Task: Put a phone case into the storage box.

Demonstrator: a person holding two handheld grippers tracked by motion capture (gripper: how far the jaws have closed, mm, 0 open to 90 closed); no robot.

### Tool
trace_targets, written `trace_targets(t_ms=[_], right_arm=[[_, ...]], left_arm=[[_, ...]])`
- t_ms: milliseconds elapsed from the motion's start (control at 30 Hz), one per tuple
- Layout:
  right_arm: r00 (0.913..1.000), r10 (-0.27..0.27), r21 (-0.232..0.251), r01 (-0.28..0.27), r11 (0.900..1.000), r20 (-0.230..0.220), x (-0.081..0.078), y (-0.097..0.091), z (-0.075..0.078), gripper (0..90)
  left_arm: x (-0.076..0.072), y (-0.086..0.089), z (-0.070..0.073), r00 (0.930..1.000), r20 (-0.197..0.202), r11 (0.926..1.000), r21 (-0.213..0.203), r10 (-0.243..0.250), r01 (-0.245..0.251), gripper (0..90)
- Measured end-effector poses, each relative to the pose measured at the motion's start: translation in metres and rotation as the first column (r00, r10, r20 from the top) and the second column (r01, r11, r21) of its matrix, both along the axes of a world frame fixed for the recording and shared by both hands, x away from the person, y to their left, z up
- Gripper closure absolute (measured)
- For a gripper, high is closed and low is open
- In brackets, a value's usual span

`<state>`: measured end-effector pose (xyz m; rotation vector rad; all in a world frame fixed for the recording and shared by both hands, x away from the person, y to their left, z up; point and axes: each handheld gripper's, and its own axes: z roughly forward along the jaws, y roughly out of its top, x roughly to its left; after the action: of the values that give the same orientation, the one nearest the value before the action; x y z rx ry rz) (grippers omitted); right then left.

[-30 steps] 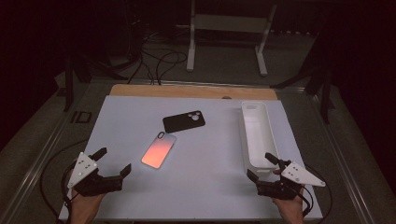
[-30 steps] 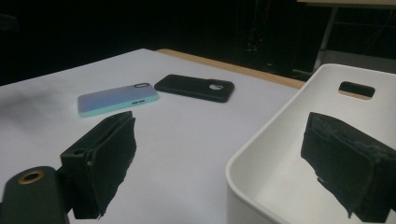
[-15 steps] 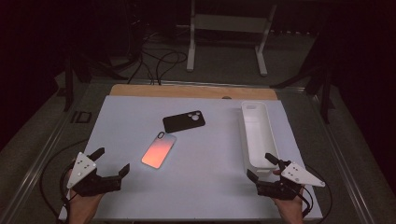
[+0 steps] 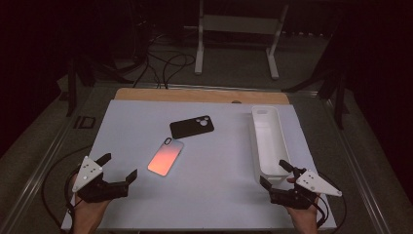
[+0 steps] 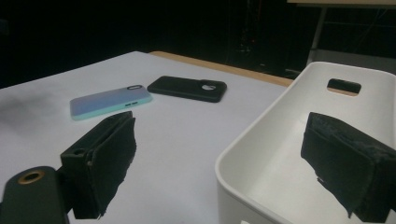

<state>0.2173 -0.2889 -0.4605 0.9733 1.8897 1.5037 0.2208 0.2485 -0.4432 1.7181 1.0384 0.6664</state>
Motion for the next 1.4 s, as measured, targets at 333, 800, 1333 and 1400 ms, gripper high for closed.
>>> trace_targets(t_ms=[333,800,1333,1400], right_arm=[[1.0000,-0.007,-0.003,0.007,1.0000,-0.004,0.001,0.000,-0.002,10.0],[0.9994,-0.031,0.004,0.031,0.9995,-0.011,0.003,-0.003,-0.003,10.0],[0.9987,-0.045,-0.001,0.045,0.9990,-0.022,0.004,-0.003,-0.005,10.0],[0.9988,-0.043,-0.002,0.043,0.9991,-0.023,0.004,-0.003,-0.005,10.0]], left_arm=[[0.007,-0.011,0.001,0.9987,-0.052,0.9988,0.048,-0.001,0.004,0.0],[0.023,-0.029,0.007,0.9970,-0.077,0.9962,0.087,0.010,-0.003,0.0],[0.042,-0.047,0.006,0.9927,-0.118,0.9909,0.134,0.025,-0.010,0.0],[0.044,-0.048,0.005,0.9919,-0.124,0.9903,0.138,0.027,-0.010,0.0]])
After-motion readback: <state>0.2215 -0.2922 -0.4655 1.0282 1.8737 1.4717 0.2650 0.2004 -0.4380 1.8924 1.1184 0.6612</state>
